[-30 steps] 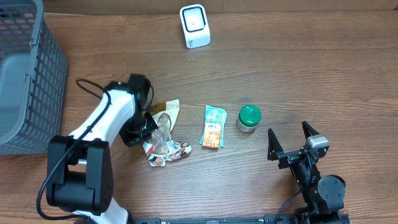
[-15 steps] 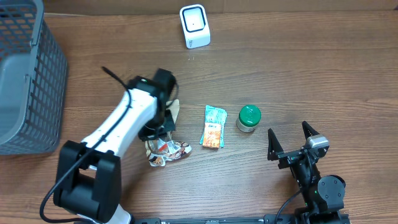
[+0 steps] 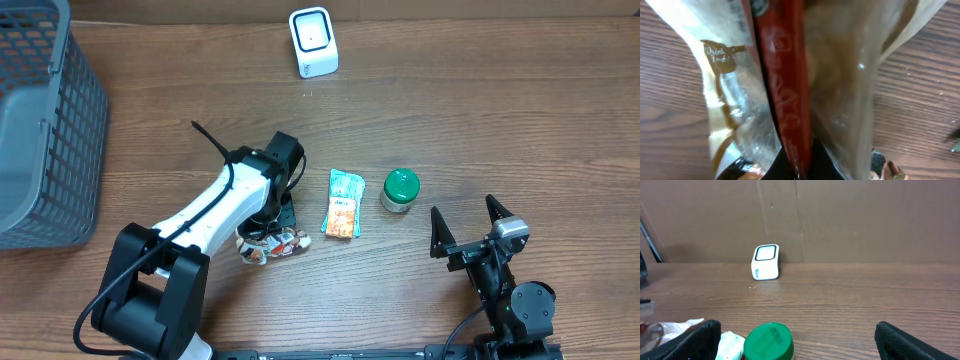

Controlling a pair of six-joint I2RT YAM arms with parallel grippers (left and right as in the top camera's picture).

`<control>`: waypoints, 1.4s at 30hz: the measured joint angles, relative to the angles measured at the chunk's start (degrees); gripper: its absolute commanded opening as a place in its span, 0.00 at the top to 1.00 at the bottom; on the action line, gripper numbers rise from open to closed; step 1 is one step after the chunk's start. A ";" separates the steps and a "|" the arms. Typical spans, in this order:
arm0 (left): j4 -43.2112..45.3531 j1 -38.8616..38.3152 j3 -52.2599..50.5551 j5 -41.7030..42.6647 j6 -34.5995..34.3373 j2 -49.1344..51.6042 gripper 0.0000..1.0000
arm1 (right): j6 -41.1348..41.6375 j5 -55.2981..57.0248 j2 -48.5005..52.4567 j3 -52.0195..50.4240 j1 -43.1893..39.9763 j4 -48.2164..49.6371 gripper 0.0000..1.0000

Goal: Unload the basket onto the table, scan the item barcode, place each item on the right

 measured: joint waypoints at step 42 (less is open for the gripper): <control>-19.85 22.53 20.39 -6.71 2.73 -0.28 0.00 | -0.02 0.00 0.00 0.00 0.00 -0.02 0.00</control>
